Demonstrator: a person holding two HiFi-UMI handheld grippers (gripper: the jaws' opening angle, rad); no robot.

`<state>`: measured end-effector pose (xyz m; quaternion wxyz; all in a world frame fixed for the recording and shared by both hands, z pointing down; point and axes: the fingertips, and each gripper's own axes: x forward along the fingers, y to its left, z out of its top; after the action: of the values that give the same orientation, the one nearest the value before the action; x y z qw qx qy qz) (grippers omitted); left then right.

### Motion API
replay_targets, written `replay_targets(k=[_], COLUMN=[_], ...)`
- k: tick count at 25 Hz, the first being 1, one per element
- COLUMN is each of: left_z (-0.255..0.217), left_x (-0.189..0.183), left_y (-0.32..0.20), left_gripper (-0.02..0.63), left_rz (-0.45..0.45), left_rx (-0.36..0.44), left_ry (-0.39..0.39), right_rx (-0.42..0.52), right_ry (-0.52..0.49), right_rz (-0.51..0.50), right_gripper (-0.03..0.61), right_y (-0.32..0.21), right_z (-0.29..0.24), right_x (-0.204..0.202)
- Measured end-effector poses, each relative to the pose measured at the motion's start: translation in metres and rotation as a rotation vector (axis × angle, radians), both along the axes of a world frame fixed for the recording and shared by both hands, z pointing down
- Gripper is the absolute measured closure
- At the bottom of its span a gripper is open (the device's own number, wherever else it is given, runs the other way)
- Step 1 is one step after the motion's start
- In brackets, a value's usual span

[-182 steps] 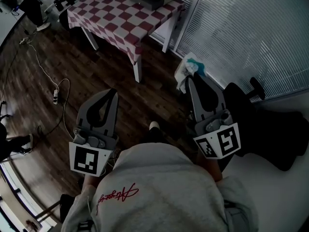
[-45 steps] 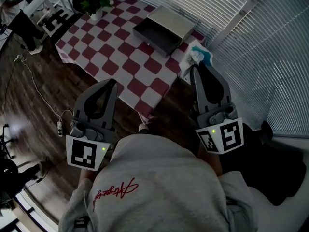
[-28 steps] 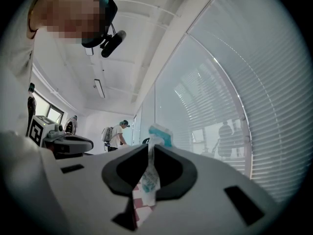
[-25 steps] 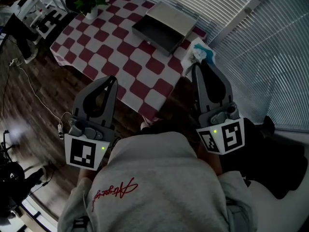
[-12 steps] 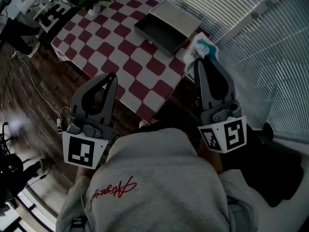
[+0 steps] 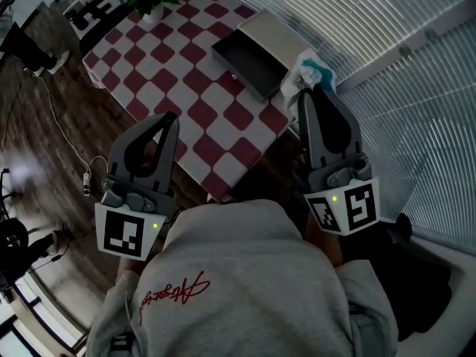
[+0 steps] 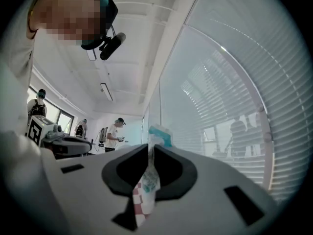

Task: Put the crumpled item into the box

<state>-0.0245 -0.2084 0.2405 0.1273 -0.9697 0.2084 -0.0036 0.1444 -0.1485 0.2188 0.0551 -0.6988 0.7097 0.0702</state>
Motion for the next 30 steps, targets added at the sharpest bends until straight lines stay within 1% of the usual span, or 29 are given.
replay_targets(k=[5,11,23,30], left_z=[-0.003,-0.003,0.001,0.001], left_x=[0.015,0.024,0.044,0.053], left_y=[-0.009,-0.019,-0.028,-0.03], left_gripper=[0.595,0.595,0.595,0.595], left_rz=[-0.033,-0.084,-0.142,-0.17], left_rx=[-0.003,-0.007,-0.005,-0.007], left_ry=[0.005,0.003,-0.001,-0.005], right_rx=[-0.006,-0.013,-0.022,-0.042], right_ry=[0.003,0.0,0.003,0.004], right_rz=[-0.039,-0.085,-0.143,-0.169], right_gripper=[0.531,0.531,0.531,0.531], right_y=[-0.015,-0.033,-0.054,-0.068], right_z=[-0.003,0.0,0.006,0.012], right_x=[0.015,0.028,0.051,0.062])
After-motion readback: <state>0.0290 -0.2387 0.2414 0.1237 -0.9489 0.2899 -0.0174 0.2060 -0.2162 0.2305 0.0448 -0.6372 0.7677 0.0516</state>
